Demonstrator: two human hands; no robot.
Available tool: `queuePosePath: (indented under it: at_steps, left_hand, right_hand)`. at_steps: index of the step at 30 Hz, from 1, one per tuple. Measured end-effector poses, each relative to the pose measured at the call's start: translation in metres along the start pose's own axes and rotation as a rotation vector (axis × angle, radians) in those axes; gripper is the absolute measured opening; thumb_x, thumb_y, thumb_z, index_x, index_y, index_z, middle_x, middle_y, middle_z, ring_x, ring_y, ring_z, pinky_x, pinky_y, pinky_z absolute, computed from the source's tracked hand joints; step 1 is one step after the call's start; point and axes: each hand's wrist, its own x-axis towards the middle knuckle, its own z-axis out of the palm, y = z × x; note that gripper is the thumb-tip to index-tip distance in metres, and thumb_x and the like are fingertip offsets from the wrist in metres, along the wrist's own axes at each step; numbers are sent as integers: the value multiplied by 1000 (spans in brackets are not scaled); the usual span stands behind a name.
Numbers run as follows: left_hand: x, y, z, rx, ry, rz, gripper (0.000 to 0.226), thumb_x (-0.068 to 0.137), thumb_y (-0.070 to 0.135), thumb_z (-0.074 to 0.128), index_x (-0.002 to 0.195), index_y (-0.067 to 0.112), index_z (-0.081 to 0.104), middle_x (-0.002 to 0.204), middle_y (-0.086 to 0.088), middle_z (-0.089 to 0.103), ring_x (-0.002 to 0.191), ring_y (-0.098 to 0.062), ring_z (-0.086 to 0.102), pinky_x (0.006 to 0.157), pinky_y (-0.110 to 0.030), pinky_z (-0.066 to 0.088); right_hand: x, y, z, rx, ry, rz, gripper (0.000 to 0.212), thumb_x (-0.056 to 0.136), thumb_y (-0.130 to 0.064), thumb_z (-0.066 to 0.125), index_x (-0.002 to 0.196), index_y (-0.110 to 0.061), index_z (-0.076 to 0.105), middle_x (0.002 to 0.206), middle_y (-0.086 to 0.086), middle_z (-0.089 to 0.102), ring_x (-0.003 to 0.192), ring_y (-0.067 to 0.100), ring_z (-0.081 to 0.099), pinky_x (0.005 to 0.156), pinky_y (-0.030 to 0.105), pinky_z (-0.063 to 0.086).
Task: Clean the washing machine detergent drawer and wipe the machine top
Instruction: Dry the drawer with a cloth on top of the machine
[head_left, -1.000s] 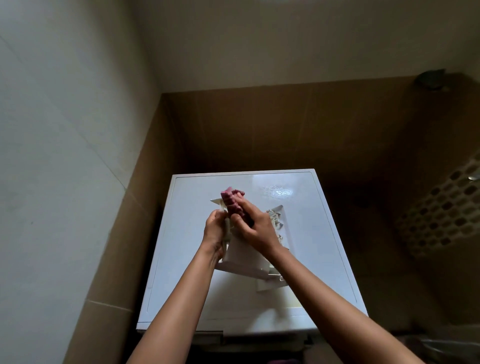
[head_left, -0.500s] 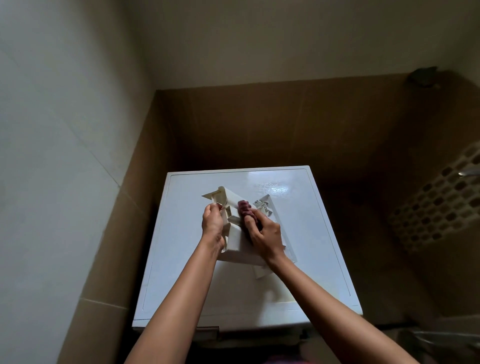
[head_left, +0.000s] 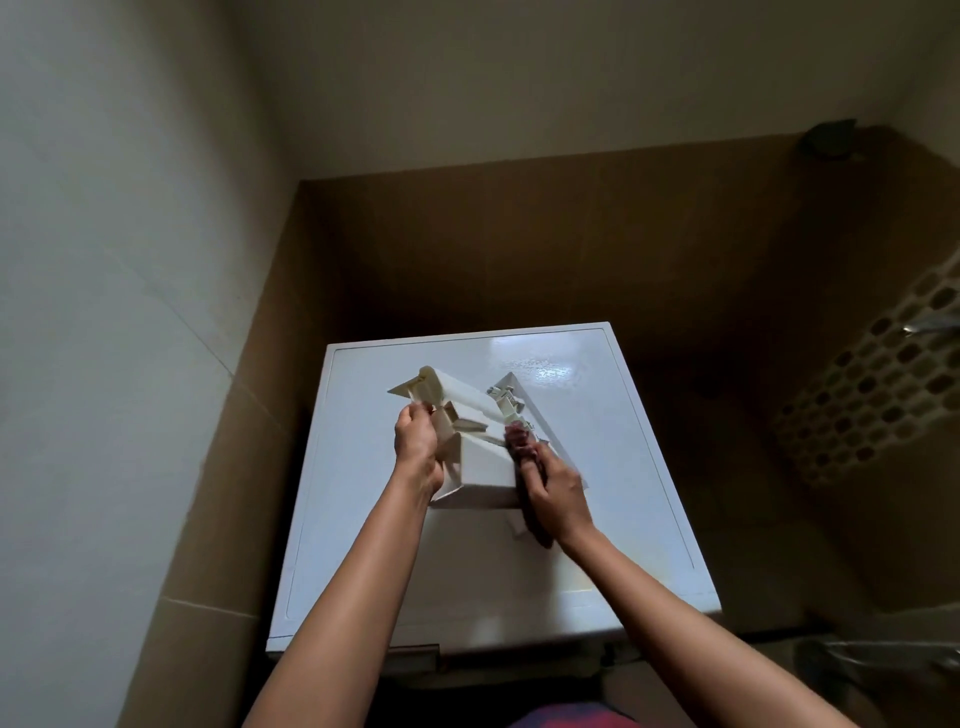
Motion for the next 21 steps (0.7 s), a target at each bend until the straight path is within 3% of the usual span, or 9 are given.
queuePosePath:
  at_steps: [2, 4, 7, 11, 14, 16, 18, 21]
  left_hand:
    - [-3, 3, 11, -6, -60, 0, 21, 103, 25, 35, 108, 12, 51, 88, -7, 58, 67, -15, 55, 58, -24, 49]
    - [-8, 3, 23, 11, -77, -8, 23, 103, 26, 33, 108, 12, 50, 95, -10, 57, 77, -19, 56, 75, -30, 50]
    - [-8, -1, 33, 50, -68, -10, 30, 103, 28, 33, 115, 9, 53, 113, -16, 58, 104, -29, 56, 101, -42, 46]
    - [-6, -1, 37, -16, 14, 10, 26, 97, 21, 36, 108, 6, 55, 105, -14, 56, 95, -25, 55, 90, -40, 48]
    - [-3, -3, 40, -41, 69, 36, 32, 98, 21, 37, 117, 2, 54, 106, -12, 57, 101, -26, 54, 100, -45, 44]
    - [-5, -5, 41, -70, 86, 42, 28, 99, 22, 36, 111, 7, 56, 104, -12, 57, 98, -26, 56, 97, -45, 47]
    - [-9, -5, 43, -108, 84, 33, 21, 98, 22, 36, 101, 11, 54, 99, -12, 57, 91, -26, 55, 89, -41, 49]
    - [-10, -4, 42, -151, 97, 31, 19, 98, 22, 37, 95, 10, 52, 97, -10, 56, 86, -23, 55, 84, -36, 48]
  right_hand:
    - [10, 2, -5, 65, -31, 157, 15, 94, -22, 49, 101, -18, 62, 89, 7, 67, 84, 27, 60, 64, 27, 35]
    - [21, -7, -8, 152, -60, 270, 18, 93, -23, 49, 97, -16, 65, 92, 7, 68, 87, 25, 59, 68, 29, 39]
    - [25, -24, -13, 244, -71, 270, 19, 92, -23, 51, 92, -15, 68, 89, 6, 69, 89, 25, 61, 76, 35, 45]
    - [20, -49, -25, 374, 18, 142, 16, 90, -26, 54, 86, -25, 70, 78, -9, 68, 78, 12, 62, 69, 25, 46]
    - [6, -60, -25, 393, 79, -14, 20, 87, -31, 54, 96, -28, 72, 86, -13, 72, 81, 3, 65, 70, 18, 49]
    - [-6, -55, -17, 392, 125, -86, 23, 88, -27, 54, 103, -26, 72, 96, -11, 73, 89, 2, 66, 76, 18, 51]
    - [-16, -43, -9, 472, 164, -60, 23, 90, -25, 52, 104, -24, 69, 95, -12, 72, 88, 3, 65, 76, 20, 50]
    - [-15, -25, 1, 530, 150, 108, 18, 88, -32, 48, 92, -35, 65, 83, -15, 67, 81, 6, 60, 71, 21, 45]
